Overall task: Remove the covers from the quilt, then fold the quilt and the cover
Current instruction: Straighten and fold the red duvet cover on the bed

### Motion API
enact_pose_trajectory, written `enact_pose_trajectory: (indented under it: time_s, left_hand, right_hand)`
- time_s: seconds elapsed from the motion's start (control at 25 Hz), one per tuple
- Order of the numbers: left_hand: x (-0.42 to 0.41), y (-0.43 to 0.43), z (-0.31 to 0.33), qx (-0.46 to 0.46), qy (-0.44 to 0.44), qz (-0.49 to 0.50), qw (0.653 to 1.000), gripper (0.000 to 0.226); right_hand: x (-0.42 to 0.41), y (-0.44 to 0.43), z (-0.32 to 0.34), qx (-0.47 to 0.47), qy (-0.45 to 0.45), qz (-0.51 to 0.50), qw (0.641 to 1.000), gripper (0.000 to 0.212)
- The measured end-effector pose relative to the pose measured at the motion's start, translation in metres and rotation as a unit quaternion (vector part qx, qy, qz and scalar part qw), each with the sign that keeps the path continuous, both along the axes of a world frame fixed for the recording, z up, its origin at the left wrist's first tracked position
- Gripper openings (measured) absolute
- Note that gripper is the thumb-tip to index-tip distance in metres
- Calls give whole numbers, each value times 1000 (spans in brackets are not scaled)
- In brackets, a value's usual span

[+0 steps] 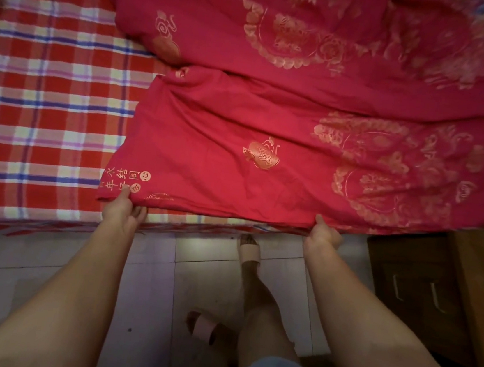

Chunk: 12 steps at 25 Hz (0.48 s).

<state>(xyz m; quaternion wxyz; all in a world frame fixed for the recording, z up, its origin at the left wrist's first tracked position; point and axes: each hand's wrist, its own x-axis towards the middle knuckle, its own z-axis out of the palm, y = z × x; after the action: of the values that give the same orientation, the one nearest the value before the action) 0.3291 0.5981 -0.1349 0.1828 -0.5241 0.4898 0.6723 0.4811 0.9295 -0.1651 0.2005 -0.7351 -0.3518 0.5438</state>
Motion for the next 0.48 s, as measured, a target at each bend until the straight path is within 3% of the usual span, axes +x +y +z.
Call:
enact_pose_trajectory:
  time_s: [0.08, 0.2, 0.24, 0.32, 0.4, 0.48]
  left_hand:
    - [2, -1, -4, 23, -21, -16, 999, 43]
    - [17, 15, -7, 63, -53, -105, 991, 4]
    - [21, 22, -8, 73, -62, -125, 987, 4]
    - [26, 34, -5, 69, -43, -137, 987, 26]
    - [25, 40, 1, 39, -23, -86, 995, 42]
    - [23, 36, 1, 16, -13, -36, 999, 45]
  right_hand:
    - [-1, 6, 7, 6, 14, 10, 1000, 15]
    - [-5, 18, 13, -20, 43, 8, 999, 28]
    - [-5, 22, 16, -35, 49, -4, 998, 31]
    - [-3, 30, 20, -83, 68, -22, 994, 31]
    - [2, 35, 20, -122, 83, -44, 988, 26]
    - [12, 36, 9, -137, 84, -63, 985, 22]
